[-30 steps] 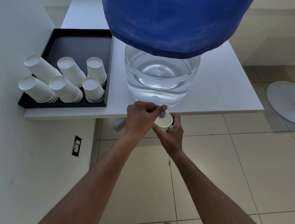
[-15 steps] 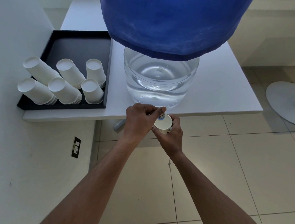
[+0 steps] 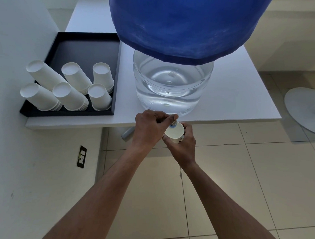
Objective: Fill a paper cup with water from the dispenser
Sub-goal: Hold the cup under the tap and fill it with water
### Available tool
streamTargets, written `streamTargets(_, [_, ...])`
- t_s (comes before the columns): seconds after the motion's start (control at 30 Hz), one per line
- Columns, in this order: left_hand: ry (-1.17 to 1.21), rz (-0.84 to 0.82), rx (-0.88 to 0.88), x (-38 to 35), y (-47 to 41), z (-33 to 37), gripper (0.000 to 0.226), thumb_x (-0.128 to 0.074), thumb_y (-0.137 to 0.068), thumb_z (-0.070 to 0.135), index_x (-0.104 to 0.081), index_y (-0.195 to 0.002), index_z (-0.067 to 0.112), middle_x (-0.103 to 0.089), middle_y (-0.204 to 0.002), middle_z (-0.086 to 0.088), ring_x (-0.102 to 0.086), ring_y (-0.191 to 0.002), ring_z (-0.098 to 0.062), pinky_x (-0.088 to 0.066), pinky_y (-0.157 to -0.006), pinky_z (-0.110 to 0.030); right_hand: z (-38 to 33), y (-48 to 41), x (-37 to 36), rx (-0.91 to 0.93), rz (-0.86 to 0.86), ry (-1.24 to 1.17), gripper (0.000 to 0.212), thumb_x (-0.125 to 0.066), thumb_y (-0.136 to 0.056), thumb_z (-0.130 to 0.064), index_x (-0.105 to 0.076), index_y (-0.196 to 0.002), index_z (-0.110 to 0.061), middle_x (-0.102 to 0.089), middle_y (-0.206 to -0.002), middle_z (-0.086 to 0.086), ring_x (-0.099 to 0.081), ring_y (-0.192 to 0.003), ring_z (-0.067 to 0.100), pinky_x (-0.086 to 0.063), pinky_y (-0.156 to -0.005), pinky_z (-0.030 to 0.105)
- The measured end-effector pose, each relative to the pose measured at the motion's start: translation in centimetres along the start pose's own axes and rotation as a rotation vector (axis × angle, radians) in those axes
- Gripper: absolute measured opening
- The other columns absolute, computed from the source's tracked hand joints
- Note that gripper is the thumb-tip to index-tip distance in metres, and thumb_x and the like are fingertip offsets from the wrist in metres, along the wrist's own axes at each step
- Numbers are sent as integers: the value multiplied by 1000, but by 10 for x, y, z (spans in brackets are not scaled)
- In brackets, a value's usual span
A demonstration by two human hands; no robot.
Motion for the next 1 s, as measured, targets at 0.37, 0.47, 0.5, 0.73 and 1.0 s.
streamTargets(0.37, [57, 2, 51, 0, 2, 0, 22, -83, -86, 40, -87, -84, 19, -83, -77, 4, -74, -71, -5, -49, -63, -11, 2, 2, -3, -3, 10, 19, 60, -92, -73, -31, -57, -120, -16, -72, -108, -3, -72, -99, 14, -60, -87, 42])
streamTargets(0.47, [54, -6, 61, 0, 2, 1, 22, -82, -87, 40, -87, -85, 19, -82, -77, 4, -73, -71, -3, -47, -62, -8, 2, 2, -3, -5, 13, 18, 60, -92, -73, -31, -57, -120, -16, -72, -108, -3, -72, -99, 15, -60, -87, 44])
streamTargets(0.5, [57, -9, 65, 0, 2, 1, 22, -83, -86, 40, -87, -84, 18, -82, -76, 5, -73, -71, -1, -46, -61, -6, 2, 2, -3, -4, 15, 19, 60, -92, -74, -31, -57, -120, -16, -72, -108, -3, -72, -99, 16, -60, -87, 44])
streamTargets(0.73, [113, -1, 176, 1, 1, -2, 27, -88, -78, 48, -86, -80, 21, -80, -73, 9, -75, -69, 0, -55, -66, -11, 2, 3, -3, 10, 37, 32, 58, -92, -74, -31, -57, -118, -15, -71, -106, -3, -71, -100, 20, -60, -87, 46])
streamTargets(1.0, [711, -248, 841, 0, 0, 0, 44, -96, -68, 38, -80, -88, 2, -79, -74, -8, -74, -58, -12, -59, -50, -24, 2, 4, -4, 27, 21, 34, 52, -85, -76, -12, -57, -120, -11, -71, -105, 2, -70, -92, 17, -56, -80, 29])
Point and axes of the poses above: each hand's wrist, its own y-axis away from the middle knuckle, its own x-axis out of the back of the hand, z = x × y, the point moved 1 cm from there along -y, towards the middle knuckle
